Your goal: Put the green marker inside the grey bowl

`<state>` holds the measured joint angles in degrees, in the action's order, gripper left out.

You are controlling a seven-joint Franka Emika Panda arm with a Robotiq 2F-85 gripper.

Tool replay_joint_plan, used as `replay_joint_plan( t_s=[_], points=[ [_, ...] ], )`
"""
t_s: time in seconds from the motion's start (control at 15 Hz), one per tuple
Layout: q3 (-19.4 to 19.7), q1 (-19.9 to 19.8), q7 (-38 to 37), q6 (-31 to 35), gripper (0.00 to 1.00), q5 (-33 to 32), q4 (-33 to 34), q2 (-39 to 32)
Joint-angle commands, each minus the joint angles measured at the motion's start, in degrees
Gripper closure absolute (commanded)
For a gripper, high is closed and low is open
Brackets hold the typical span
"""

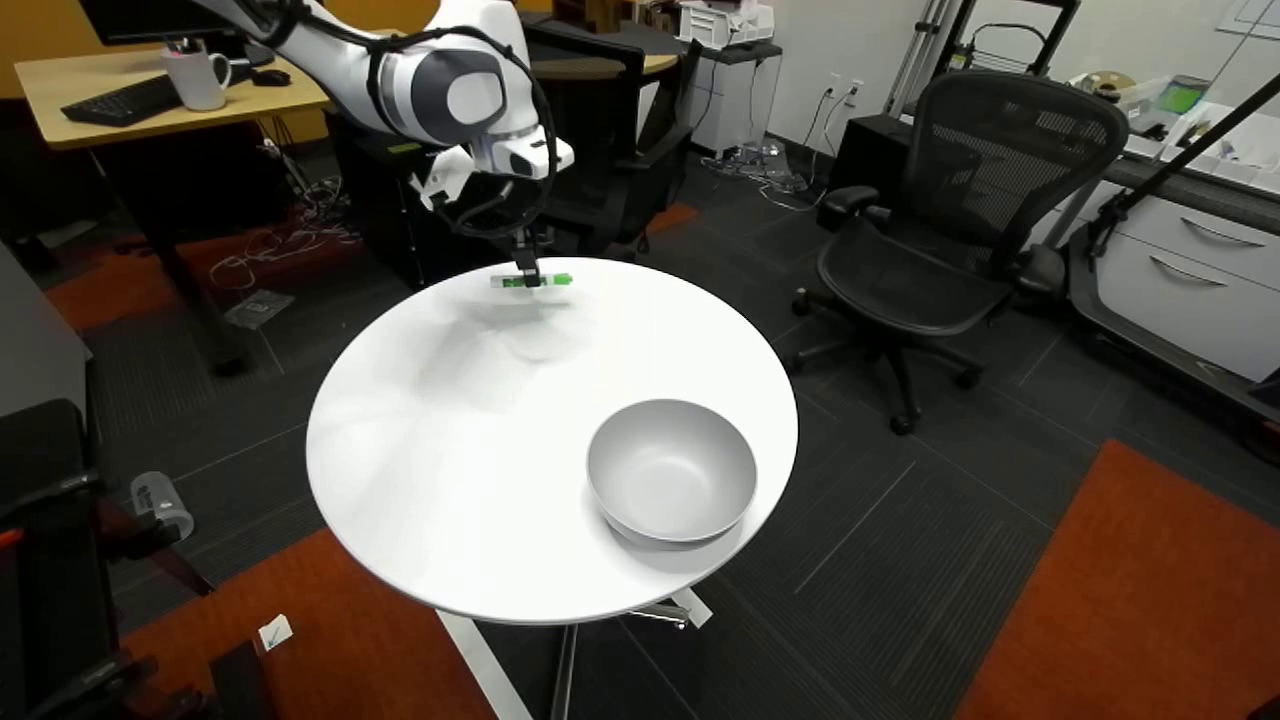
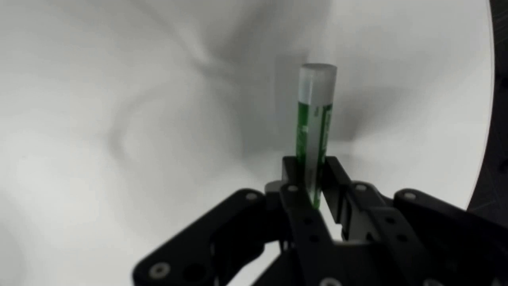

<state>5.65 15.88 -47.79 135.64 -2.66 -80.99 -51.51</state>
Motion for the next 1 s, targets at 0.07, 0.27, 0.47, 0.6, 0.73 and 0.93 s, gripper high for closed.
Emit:
replay_joint_plan(
  t_s=[0.07,0.27,0.47,0.6,0.73,0.93],
  points=[
    [1.9,-1.5,-0.8,-1.1,0.95,0.1,-14.5,14.8],
    [3.9,-1.6,-0.8,-5.2,0.95,-3.0,-22.1,22.9],
    [3.3,-3.7,3.0,-9.4,0.95,-5.6,-29.6,31.4],
    [3.2,-5.2,4.7,-11.1,0.95,-7.3,-34.1,36.8],
    [3.5,-7.0,5.6,-9.5,0.95,-10.3,-38.1,41.3],
    [3.3,-10.5,6.8,-7.6,0.95,-13.5,-42.0,45.5]
  ],
)
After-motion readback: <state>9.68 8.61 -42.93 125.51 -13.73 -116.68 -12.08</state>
